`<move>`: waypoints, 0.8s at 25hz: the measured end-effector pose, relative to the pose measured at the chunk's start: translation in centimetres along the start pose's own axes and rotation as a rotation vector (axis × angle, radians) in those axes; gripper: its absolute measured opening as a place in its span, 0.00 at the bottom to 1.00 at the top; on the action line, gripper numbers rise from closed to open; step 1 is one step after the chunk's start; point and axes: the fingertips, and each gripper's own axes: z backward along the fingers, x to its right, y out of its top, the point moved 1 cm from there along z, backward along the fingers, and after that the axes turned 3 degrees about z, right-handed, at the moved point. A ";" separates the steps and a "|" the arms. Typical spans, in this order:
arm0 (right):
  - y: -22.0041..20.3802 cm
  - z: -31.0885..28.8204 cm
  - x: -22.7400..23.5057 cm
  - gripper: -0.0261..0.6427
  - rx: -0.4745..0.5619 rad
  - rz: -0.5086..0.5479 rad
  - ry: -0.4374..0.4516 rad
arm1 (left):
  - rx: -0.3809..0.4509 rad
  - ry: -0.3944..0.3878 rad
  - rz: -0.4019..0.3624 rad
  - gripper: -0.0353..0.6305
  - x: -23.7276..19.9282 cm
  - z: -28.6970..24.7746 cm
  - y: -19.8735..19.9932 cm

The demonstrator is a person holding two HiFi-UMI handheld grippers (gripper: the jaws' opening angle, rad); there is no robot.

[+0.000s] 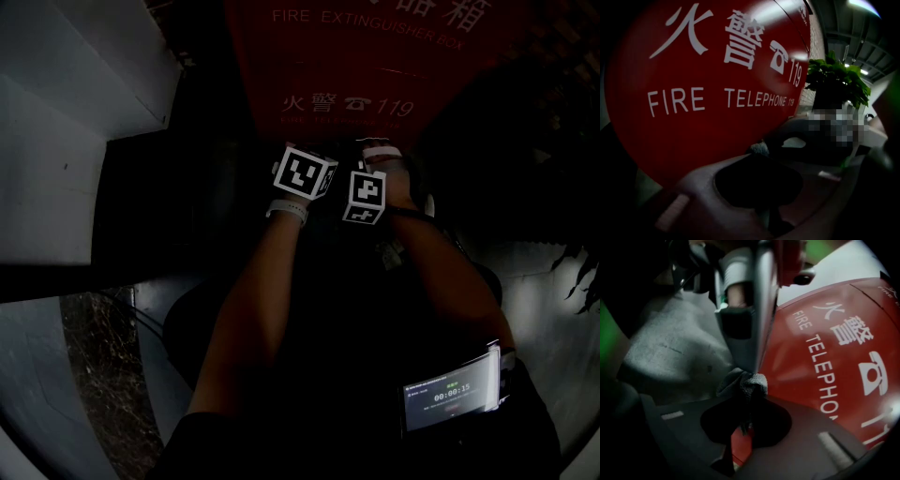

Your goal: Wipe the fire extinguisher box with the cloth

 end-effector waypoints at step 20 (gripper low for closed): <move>-1.3 18.8 16.0 0.09 0.043 -0.106 -0.390 | 0.533 0.008 -0.238 0.06 8.0 14.7 16.5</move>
